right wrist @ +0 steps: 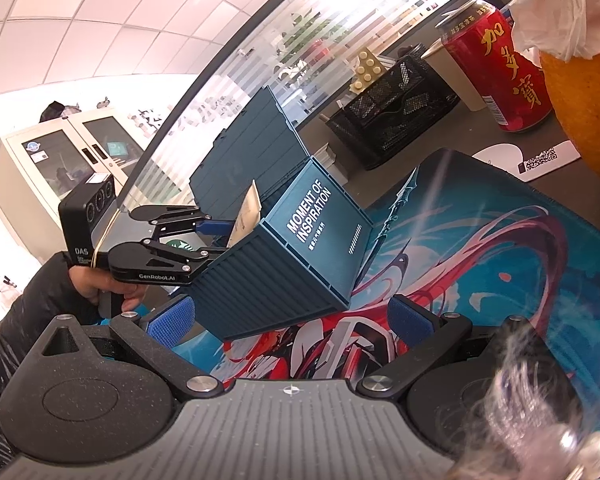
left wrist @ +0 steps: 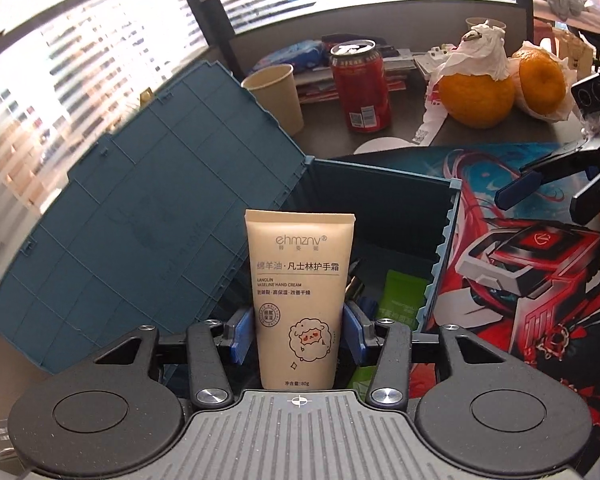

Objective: Organize rigid objects
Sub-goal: 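Lift the hand-cream tube, lower it into the teal box, open the left tool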

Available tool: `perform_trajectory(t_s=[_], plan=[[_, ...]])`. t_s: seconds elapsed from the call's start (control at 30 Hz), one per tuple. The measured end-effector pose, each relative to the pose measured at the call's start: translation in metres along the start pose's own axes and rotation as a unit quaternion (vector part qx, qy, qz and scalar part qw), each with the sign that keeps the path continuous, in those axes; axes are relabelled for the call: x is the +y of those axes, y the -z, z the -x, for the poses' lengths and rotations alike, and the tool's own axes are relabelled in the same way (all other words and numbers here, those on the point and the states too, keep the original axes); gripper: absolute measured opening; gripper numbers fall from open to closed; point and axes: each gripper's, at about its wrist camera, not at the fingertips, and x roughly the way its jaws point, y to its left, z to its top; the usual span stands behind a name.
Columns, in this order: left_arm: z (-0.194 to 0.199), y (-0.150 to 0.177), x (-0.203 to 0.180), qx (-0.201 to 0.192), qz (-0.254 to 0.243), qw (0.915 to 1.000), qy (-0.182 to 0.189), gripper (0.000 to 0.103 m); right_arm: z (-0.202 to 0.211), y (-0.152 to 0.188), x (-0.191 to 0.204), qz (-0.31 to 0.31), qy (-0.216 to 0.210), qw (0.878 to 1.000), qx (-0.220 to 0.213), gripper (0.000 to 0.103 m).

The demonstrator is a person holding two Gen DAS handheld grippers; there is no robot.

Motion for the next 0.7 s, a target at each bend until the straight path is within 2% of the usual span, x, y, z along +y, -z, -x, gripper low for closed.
perform_trajectory(t_s=[0.23, 0.3, 0.43, 0.5, 0.57, 0.7], plan=[[0.001, -0.002, -0.002, 0.012, -0.007, 0.9999, -0.004, 0.048, 0.000, 0.000, 0.000, 0.001, 0.000, 1.000, 0.002, 0.103], [0.004, -0.002, -0.004, 0.010, -0.012, 0.9998, -0.012, 0.053, 0.000, 0.000, 0.001, 0.002, 0.000, 1.000, 0.002, 0.103], [0.016, -0.005, -0.004, -0.005, -0.008, 0.9998, -0.015, 0.055, -0.001, 0.000, 0.001, 0.002, 0.001, 1.000, 0.004, 0.103], [0.024, -0.006, -0.004, -0.015, -0.006, 0.9997, -0.020, 0.059, -0.001, 0.000, 0.001, 0.002, 0.001, 1.000, 0.004, 0.103], [0.035, -0.007, -0.004, -0.029, 0.003, 0.9992, -0.029, 0.071, -0.001, 0.001, 0.000, 0.002, 0.002, 1.000, 0.005, 0.103], [0.057, -0.003, -0.006, -0.054, 0.027, 0.9973, -0.040, 0.080, -0.002, 0.001, 0.000, 0.003, 0.004, 1.000, 0.007, 0.103]])
